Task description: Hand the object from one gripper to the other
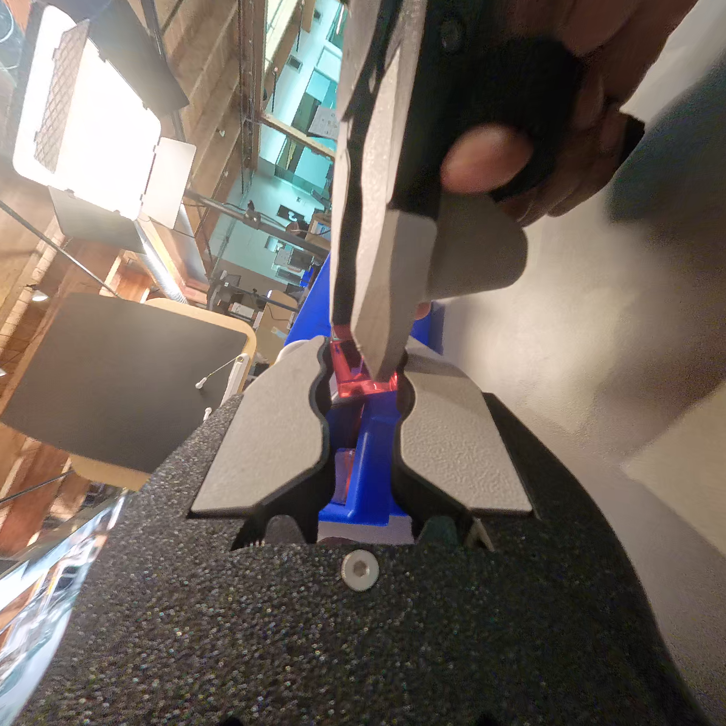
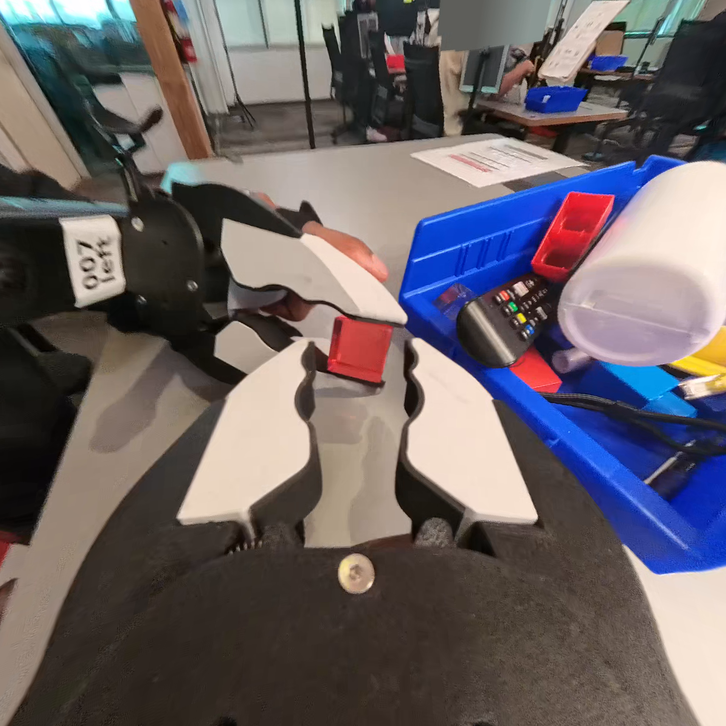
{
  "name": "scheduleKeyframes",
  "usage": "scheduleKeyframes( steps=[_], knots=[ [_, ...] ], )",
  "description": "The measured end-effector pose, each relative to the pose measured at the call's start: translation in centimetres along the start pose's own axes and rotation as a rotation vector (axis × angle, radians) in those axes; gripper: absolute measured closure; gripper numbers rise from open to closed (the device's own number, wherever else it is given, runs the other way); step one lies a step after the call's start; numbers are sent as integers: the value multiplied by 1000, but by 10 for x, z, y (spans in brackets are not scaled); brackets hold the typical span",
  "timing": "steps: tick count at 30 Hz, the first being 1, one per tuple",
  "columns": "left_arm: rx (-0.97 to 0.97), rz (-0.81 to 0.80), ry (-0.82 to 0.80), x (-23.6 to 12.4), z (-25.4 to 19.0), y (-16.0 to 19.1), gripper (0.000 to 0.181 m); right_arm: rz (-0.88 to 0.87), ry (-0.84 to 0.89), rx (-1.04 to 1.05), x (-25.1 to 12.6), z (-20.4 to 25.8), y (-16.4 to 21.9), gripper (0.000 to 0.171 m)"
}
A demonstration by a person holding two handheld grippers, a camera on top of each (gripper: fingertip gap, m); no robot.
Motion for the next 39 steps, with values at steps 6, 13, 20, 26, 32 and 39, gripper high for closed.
scheduleKeyframes(
  steps=[6, 13, 20, 26, 32, 39],
  knots=[
    [-50, 60, 41, 6, 0, 15, 141, 63, 372, -395, -1, -21, 3, 144],
    [-803, -1, 466, 4, 3, 19, 127, 169, 654, -814, -9, -35, 7, 144],
    [-1058, -67, 706, -2, -11, 2, 129, 121, 639, -998, -1, -12, 4, 144],
    [-928, -72, 646, -5, -11, 0, 152, 70, 585, -1061, 3, 4, 4, 143],
    [-502, -13, 223, -2, 21, 21, 152, 39, 482, -742, -9, -16, 2, 140],
    [5, 54, -15, 1, 8, 15, 152, -67, 194, -107, -5, -17, -7, 127]
  ],
)
Point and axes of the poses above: each gripper's, where its closed fingertips meet, x out along the fingers, y out of its underside, z = x × y across the jaws, the point moved 1 cm from there along -x, back along the fingers, and after that the axes turned 6 degrees about z, right-handed, at the moved point
